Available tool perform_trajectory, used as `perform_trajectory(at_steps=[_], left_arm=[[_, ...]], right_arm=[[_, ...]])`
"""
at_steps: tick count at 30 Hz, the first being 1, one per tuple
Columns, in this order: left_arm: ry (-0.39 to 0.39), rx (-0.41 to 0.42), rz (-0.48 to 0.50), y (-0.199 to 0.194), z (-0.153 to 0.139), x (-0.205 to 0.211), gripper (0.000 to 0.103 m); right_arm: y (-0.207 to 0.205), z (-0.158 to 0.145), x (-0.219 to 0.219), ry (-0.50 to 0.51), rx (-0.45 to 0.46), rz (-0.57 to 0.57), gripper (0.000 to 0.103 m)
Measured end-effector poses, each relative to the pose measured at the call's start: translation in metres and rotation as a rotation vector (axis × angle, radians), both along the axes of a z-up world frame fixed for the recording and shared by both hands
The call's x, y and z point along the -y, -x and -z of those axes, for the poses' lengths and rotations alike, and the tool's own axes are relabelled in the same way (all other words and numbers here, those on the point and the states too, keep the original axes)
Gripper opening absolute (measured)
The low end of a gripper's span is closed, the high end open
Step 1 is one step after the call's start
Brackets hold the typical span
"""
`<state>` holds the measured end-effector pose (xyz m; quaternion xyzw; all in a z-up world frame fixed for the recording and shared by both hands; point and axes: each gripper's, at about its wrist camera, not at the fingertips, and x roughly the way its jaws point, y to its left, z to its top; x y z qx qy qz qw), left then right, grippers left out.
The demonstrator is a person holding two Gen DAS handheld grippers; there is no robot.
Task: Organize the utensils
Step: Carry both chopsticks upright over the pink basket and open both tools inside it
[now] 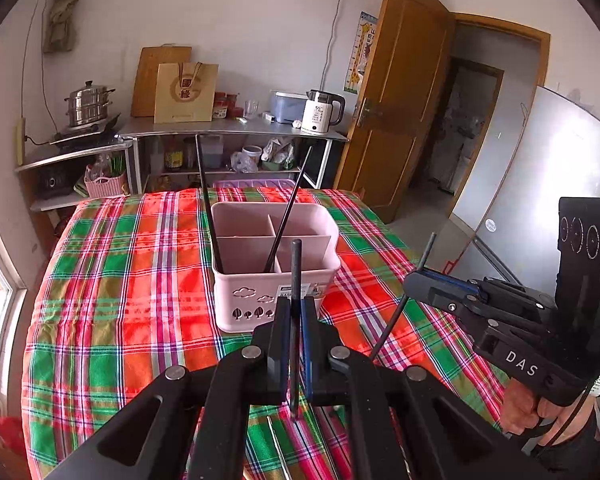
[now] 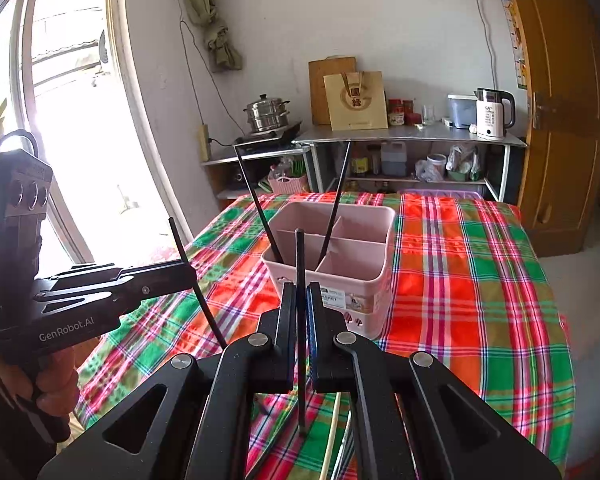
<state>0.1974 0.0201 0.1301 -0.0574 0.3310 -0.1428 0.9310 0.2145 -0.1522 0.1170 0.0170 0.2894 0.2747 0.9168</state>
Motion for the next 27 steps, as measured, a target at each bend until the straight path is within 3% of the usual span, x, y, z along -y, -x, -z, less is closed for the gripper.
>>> perform_trajectory(at_steps=[18,27], left_arm=[[-0.023,0.000,0.009,0.006,-0.016,-0.002,0.004],[0.010,0.051,-0.010,-0.007,-0.054,-0.021,0.004]], right_arm=[[0.012,-0.018,0.010,-0.007,0.064,-0.013,0.004],[-0.002,-0.045,0.007,-0.036,0.119,-0.002,0.004]])
